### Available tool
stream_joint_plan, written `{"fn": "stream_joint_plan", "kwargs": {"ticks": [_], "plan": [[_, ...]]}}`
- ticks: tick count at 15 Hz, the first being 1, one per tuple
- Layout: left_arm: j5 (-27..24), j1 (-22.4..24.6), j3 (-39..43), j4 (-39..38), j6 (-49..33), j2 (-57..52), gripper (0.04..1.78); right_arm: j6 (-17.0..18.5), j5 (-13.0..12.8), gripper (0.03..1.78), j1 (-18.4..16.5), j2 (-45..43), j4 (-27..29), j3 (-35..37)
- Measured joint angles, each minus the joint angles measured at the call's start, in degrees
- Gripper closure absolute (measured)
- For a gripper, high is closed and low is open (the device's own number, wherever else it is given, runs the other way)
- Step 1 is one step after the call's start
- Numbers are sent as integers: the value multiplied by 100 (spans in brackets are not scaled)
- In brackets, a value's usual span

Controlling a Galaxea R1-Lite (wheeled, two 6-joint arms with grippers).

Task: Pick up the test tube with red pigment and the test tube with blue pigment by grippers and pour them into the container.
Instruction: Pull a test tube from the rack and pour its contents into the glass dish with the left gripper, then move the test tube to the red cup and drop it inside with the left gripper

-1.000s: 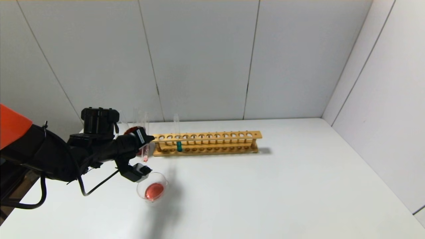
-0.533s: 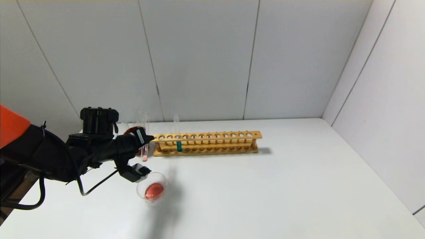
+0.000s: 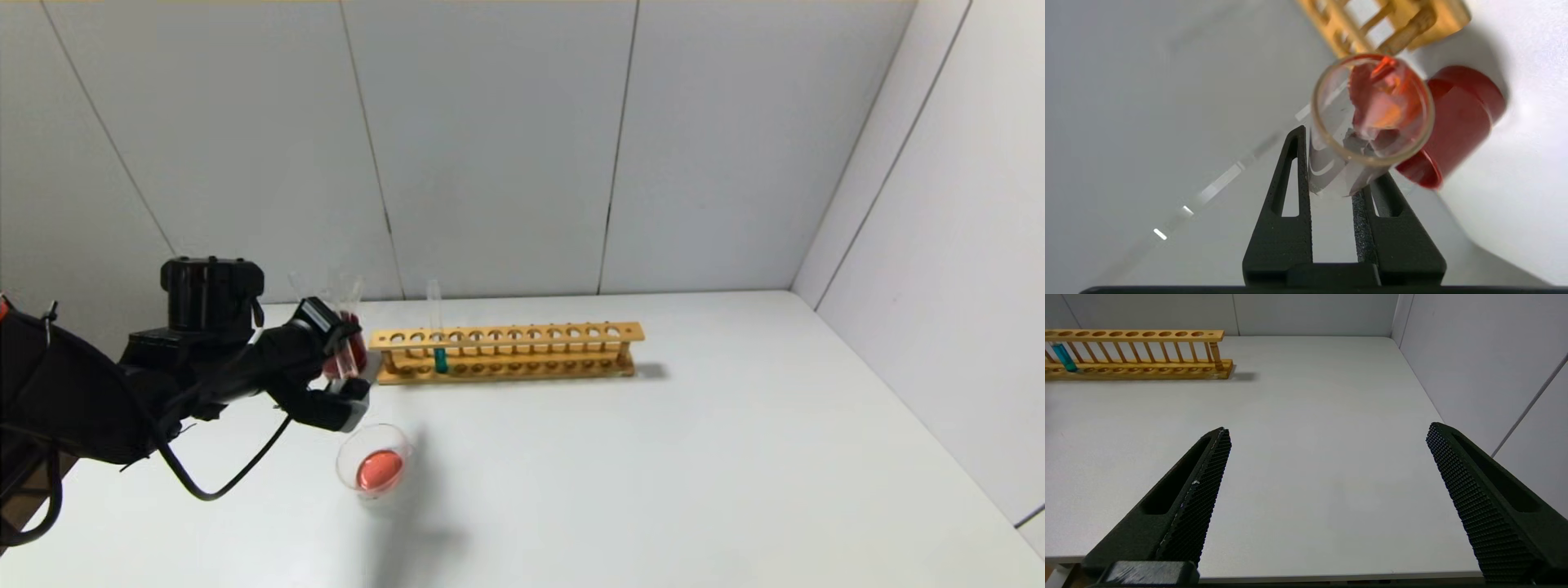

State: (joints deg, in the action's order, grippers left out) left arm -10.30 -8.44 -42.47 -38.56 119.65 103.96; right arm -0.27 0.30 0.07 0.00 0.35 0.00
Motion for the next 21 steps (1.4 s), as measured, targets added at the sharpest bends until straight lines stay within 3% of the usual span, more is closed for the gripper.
{"fn": "stream_joint_plan", "kwargs": {"ticks": [2, 4, 7, 11, 15, 21], "plan": [[444, 41, 5, 17, -1093, -344, 149, -2, 0, 6, 0, 0, 0, 0], [1284, 56, -127, 268, -2403, -788, 149, -2, 2, 6, 0, 0, 0, 0], [2047, 73, -468, 1354, -4535, -1308, 149, -4, 0, 6, -2, 0, 0, 0], [1969, 76, -984, 1914, -7346, -1382, 149, -4, 2, 6, 0, 0, 0, 0], [1061, 78, -1642, 1696, -9642, -1039, 149, -2, 2, 6, 2, 0, 0, 0], [1001, 233, -1659, 568, -10540, -347, 149, -2, 2, 6, 2, 0, 0, 0]]}}
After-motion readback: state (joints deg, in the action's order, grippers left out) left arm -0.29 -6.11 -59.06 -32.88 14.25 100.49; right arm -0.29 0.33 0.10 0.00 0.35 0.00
